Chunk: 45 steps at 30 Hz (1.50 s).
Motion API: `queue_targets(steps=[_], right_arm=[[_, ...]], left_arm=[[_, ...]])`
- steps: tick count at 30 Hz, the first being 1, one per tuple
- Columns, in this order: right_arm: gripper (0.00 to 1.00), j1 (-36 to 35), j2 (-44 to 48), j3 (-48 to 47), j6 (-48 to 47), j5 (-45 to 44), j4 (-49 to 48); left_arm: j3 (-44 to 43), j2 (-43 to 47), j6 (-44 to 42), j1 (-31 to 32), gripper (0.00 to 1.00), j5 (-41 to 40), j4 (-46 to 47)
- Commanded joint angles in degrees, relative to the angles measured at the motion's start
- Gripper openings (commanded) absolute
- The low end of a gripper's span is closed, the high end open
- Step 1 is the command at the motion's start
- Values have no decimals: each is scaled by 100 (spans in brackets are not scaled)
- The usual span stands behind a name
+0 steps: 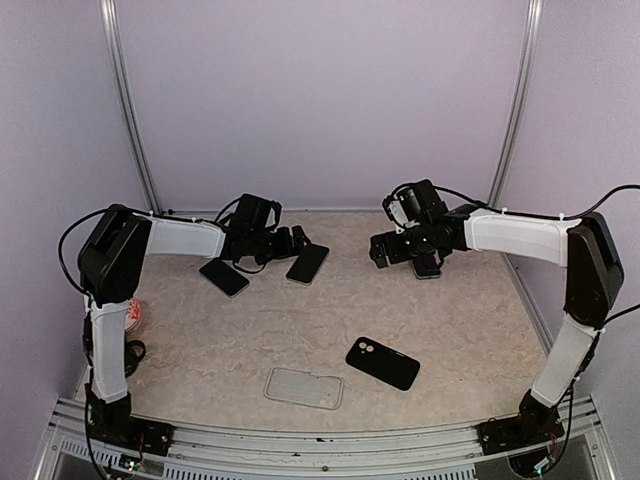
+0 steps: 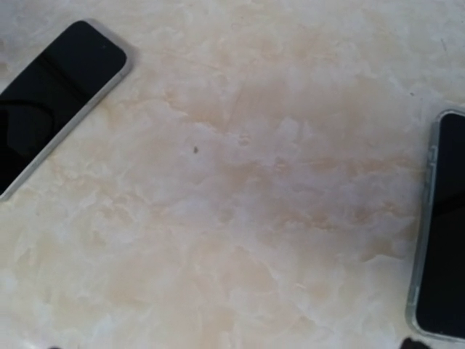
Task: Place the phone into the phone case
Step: Rotate the phone at the center of the board.
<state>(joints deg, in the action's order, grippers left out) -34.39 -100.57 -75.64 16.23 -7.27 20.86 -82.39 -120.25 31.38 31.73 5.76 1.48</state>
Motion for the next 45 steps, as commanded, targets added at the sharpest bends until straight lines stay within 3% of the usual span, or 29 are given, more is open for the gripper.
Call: queue_targets(steps=[1,16,45], right_arm=[[99,-82,227,99,101,50,-128],[100,-120,257,210,141,113,-208],[99,-9,-3,-230,64,-62,-37]], left_arm=[[-239,-325,-73,-26,99,184,-93],[-410,-778,-31,33,99,343,-34],[-267,-945,322,772,99,695,450]])
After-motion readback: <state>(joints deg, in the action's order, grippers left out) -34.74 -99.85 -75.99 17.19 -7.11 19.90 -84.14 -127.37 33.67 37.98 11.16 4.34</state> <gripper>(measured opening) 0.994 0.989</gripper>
